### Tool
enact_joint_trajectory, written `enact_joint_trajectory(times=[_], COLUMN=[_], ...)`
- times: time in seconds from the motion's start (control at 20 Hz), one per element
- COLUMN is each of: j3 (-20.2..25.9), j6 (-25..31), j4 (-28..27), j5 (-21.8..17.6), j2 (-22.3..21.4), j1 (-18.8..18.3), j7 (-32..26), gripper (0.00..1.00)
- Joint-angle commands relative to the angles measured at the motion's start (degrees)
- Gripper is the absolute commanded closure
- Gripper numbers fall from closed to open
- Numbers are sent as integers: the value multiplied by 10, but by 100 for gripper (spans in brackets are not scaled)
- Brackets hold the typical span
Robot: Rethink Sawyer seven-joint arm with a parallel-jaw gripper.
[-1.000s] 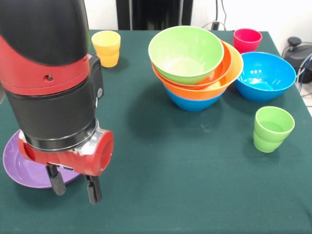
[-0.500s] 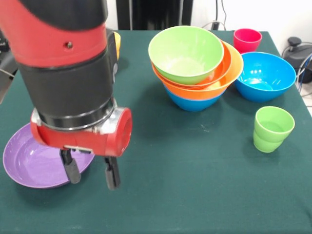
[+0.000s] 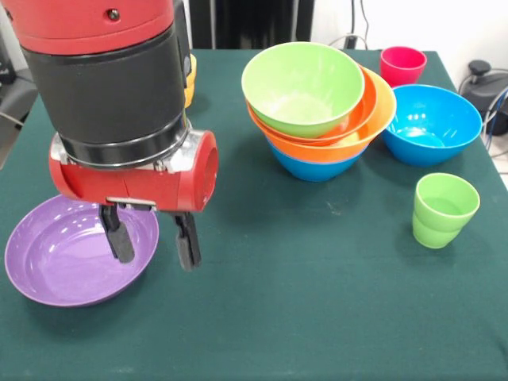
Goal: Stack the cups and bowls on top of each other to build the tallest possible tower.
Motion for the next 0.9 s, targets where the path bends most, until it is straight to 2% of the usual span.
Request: enact_joint_trajectory(times=[0.05, 0.3, 0.9], j3=[-69, -88, -106], j6=[-63, -92, -124], j4=[152, 188, 207], j5=[1, 8, 8], j2=[-14, -26, -23], j1=[-18, -28, -32], j7=[-89, -82, -81], gripper=[0, 0, 0])
